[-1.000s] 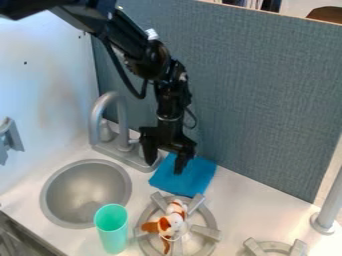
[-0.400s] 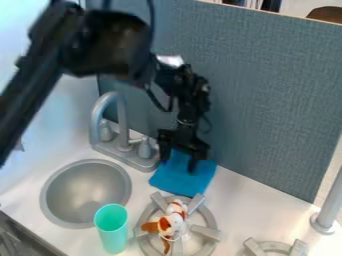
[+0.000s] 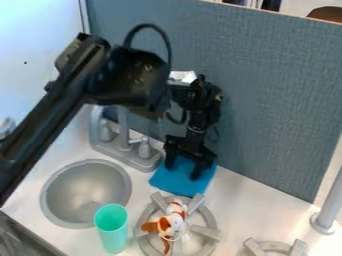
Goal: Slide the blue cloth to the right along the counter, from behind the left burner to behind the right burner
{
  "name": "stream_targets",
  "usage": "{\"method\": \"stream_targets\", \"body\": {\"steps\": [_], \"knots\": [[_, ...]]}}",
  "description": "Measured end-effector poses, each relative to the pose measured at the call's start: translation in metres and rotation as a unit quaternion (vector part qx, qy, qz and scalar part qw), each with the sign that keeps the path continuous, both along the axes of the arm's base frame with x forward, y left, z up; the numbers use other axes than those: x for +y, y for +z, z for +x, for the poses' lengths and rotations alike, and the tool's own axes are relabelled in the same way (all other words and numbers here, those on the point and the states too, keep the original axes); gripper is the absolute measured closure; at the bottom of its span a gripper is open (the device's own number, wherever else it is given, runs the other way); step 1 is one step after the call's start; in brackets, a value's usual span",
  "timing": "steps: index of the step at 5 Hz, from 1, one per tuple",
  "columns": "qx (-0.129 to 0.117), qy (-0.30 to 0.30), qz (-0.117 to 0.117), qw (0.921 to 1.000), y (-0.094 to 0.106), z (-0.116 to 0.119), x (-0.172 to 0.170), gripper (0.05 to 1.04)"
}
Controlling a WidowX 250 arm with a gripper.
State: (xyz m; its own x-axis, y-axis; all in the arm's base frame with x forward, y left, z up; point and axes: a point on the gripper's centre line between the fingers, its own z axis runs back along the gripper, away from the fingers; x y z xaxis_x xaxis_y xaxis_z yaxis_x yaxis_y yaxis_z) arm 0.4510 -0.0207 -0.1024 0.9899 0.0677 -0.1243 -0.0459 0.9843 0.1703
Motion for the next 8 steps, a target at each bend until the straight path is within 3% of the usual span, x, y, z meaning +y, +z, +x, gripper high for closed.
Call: {"method": "stream_targets", "body": {"steps": [1,2,3,5,6,8], "knots": [[-0.002,-0.001,-0.037,0.9993,-0.003,0.003,-0.013,0.083],[-0.005,-0.022,-0.101,0.9946,-0.005,0.002,-0.036,0.083],[-0.011,-0.048,-0.132,0.99,-0.002,-0.005,-0.059,0.083],[-0.013,-0.135,-0.149,0.9794,0.0,-0.035,-0.123,0.083],[-0.025,-0.172,-0.148,0.9735,-0.001,-0.031,-0.159,0.083],[-0.048,-0.168,-0.153,0.9727,-0.003,-0.02,-0.179,0.083]]}}
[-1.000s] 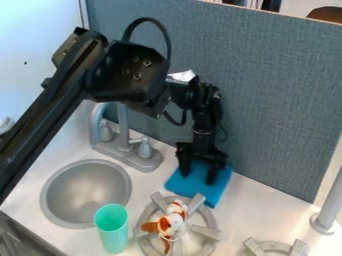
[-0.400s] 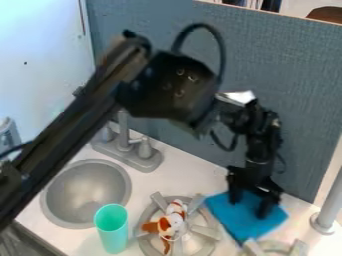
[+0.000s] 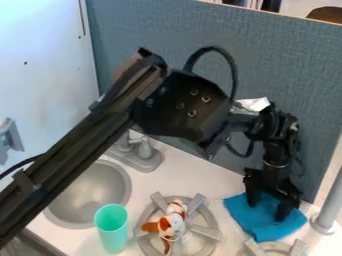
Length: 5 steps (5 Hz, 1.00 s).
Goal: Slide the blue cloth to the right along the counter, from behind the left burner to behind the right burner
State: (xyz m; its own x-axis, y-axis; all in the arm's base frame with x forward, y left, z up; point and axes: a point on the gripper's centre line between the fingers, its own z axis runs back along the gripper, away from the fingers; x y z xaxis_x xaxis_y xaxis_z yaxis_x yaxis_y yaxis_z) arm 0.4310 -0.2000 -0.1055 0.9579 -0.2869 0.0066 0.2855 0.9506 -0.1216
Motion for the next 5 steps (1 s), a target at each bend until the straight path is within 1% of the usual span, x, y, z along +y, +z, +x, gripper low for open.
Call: {"method": "stream_targets", "body": {"steps": [1,2,3,4,5], "knots": [[-0.004,0.014,0.007,0.9999,0.001,-0.008,0.007,0.083],[-0.004,0.04,0.025,0.9989,0.008,-0.033,0.03,0.083],[-0.039,0.052,0.018,0.9977,0.046,-0.041,0.05,0.083],[-0.058,0.057,0.008,0.9967,0.071,-0.045,0.063,0.083],[-0.045,0.044,0.011,0.998,0.093,-0.064,0.073,0.083]]}}
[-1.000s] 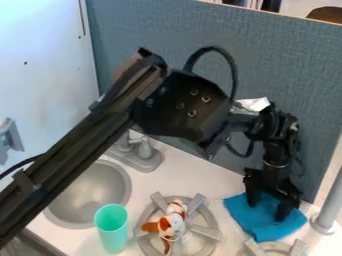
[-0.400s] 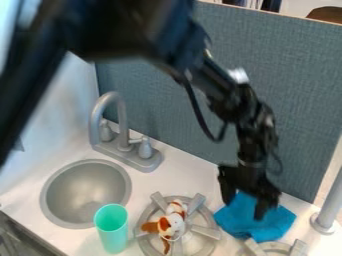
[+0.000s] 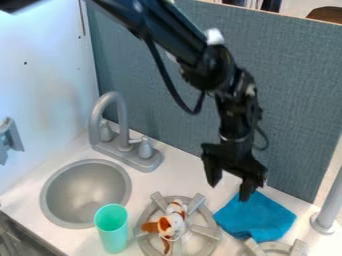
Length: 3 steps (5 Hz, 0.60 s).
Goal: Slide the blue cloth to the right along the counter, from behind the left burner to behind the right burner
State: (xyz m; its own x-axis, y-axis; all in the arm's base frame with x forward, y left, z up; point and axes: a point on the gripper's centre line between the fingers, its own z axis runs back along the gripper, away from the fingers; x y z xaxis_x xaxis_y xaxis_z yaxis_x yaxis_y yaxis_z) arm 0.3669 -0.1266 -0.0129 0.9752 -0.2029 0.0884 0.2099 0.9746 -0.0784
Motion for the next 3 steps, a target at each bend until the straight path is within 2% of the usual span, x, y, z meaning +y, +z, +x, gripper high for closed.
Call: {"method": "stream_targets", "body": {"steps": [1,2,3], "knots": [[0.023,-0.006,0.046,0.9987,0.011,-0.013,0.022,0.083],[0.032,0.0,0.12,0.9922,-0.003,-0.015,0.041,0.083],[0.041,-0.013,0.137,0.9895,-0.014,-0.03,0.041,0.083]]}}
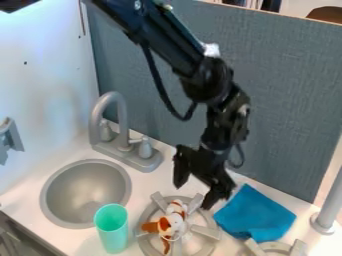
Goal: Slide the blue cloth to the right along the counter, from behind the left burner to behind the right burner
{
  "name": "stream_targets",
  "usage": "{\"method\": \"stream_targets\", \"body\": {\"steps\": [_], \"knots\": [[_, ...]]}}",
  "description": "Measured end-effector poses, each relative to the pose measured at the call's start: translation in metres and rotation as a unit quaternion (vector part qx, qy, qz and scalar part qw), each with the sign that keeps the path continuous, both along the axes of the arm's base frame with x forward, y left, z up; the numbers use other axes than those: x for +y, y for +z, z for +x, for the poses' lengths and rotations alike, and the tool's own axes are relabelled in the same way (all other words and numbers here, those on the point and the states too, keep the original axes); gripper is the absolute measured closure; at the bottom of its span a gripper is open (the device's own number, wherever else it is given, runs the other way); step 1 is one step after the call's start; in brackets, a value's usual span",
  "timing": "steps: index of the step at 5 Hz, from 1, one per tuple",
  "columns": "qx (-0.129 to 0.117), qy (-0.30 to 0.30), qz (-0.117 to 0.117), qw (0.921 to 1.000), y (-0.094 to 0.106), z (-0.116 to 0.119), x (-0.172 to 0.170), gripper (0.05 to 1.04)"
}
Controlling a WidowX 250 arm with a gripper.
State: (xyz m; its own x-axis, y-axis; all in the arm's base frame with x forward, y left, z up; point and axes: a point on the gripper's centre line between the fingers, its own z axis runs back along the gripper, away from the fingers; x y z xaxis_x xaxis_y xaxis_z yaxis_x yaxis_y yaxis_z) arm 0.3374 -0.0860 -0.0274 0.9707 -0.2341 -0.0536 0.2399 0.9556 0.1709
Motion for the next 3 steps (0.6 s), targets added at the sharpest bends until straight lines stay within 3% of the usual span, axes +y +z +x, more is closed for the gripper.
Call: {"method": "stream_targets", "body": {"steps": [1,2,3], "knots": [[0.014,-0.037,-0.029,0.9988,-0.009,-0.013,-0.016,0.083],[0.039,-0.075,-0.041,0.9955,-0.008,-0.045,-0.027,0.083],[0.053,-0.084,-0.048,0.9939,-0.005,-0.057,-0.031,0.083]]}}
